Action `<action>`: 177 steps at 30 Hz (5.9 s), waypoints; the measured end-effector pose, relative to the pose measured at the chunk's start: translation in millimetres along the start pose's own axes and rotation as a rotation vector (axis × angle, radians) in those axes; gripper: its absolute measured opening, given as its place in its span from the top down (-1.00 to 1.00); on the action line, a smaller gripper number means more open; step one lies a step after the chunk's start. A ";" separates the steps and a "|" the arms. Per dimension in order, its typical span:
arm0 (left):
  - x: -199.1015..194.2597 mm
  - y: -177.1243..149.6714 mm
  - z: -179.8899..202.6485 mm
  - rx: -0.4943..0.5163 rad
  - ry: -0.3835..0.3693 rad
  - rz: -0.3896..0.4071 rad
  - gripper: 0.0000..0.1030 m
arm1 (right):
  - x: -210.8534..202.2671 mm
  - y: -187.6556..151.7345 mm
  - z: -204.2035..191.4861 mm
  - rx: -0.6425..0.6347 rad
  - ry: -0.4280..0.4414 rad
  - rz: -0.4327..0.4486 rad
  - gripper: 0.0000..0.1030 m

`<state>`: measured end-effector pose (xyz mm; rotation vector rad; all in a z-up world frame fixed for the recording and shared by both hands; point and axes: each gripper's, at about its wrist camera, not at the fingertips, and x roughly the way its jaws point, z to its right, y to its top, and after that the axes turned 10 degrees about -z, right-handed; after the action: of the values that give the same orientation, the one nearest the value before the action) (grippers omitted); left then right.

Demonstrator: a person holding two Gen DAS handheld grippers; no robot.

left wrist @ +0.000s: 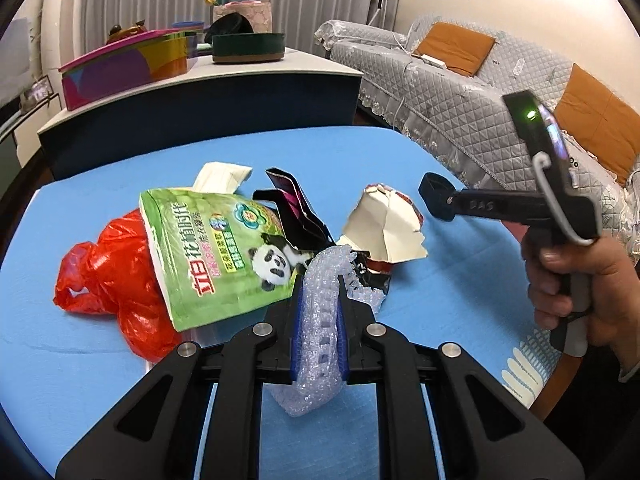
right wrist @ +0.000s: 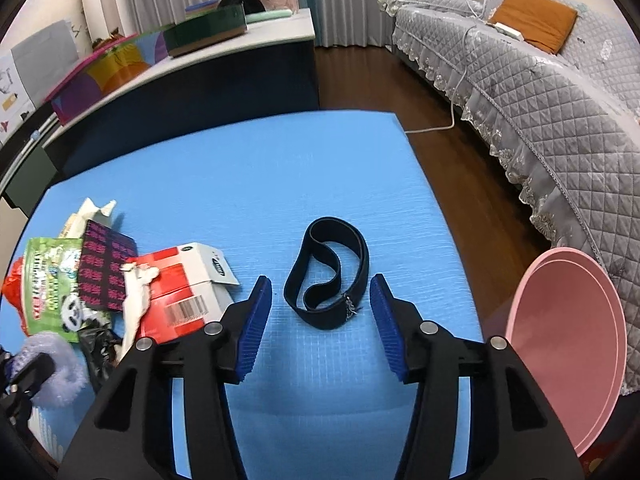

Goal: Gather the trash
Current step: 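Grasp the bubble wrap with the left tool while the right tool grasps the black strap, then carry the bubble wrap and black strap over the pink bin, then open both tools over the pink bin to drop the items, then move both open tools back toward the green pouch and black plastic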

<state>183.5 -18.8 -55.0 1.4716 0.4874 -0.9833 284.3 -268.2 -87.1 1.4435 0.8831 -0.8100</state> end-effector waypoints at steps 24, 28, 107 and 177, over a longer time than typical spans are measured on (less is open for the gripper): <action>-20.7 14.8 18.0 -0.022 0.077 0.127 0.74 | -78.4 -31.7 3.9 -0.051 0.022 0.136 0.81; -28.3 17.4 28.8 -0.023 0.077 0.153 0.74 | -102.8 -46.5 7.5 -0.069 0.027 0.183 0.81; 71.6 138.2 325.2 0.260 -0.252 -0.004 0.26 | -184.5 -77.9 264.8 0.458 -0.063 0.303 0.71; -42.8 21.0 -78.1 -0.128 0.024 0.048 0.58 | -104.1 -30.2 -5.8 0.008 0.252 0.190 0.56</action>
<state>198.8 62.7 -16.1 1.3750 0.5210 -0.8815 208.8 -268.3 -9.3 1.6326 0.9145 -0.4967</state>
